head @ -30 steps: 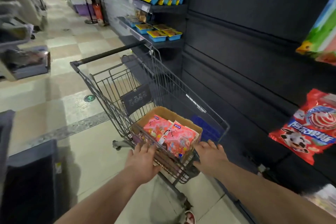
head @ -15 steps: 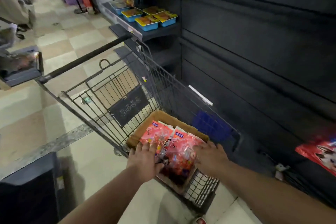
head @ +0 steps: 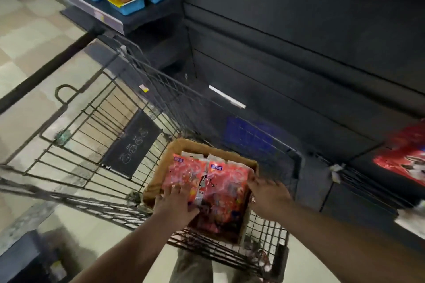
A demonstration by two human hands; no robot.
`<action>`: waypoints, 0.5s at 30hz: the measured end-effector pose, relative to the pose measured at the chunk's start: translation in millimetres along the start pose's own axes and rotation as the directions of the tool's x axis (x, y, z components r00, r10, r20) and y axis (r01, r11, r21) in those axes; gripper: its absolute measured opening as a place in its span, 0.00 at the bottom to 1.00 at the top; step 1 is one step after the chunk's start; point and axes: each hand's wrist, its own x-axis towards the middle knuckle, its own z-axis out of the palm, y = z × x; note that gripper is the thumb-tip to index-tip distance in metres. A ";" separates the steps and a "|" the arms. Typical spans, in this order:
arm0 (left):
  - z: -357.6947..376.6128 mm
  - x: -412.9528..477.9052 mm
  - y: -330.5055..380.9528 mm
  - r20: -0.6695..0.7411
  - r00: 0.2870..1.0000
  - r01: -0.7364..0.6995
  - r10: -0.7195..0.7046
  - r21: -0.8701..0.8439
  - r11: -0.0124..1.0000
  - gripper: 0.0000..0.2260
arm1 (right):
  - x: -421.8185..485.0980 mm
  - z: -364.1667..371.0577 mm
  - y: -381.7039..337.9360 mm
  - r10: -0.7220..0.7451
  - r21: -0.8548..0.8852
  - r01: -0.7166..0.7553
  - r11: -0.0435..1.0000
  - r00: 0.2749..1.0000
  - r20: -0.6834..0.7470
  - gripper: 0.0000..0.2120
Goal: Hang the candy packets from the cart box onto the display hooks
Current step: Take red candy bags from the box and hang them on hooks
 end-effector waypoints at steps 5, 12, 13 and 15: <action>-3.1 47.2 -41.0 0.063 0.996 -0.070 0.068 0.023 0.997 0.36 | 32.1 11.8 -14.3 0.135 0.096 -0.144 0.985 0.987 0.090 0.27; 10.8 112.9 -86.8 0.126 0.989 -0.083 0.079 0.030 0.996 0.35 | 85.3 44.1 -38.7 0.234 0.292 -0.310 0.905 0.935 0.267 0.33; 15.1 122.0 -91.2 0.134 0.988 -0.079 0.076 0.017 0.997 0.35 | 92.6 50.9 -41.6 0.250 0.323 -0.338 0.884 0.925 0.285 0.33; 23.2 138.5 -97.7 0.157 0.986 -0.059 0.059 -0.005 0.998 0.33 | 105.9 62.1 -46.3 0.283 0.377 -0.392 0.839 0.907 0.314 0.31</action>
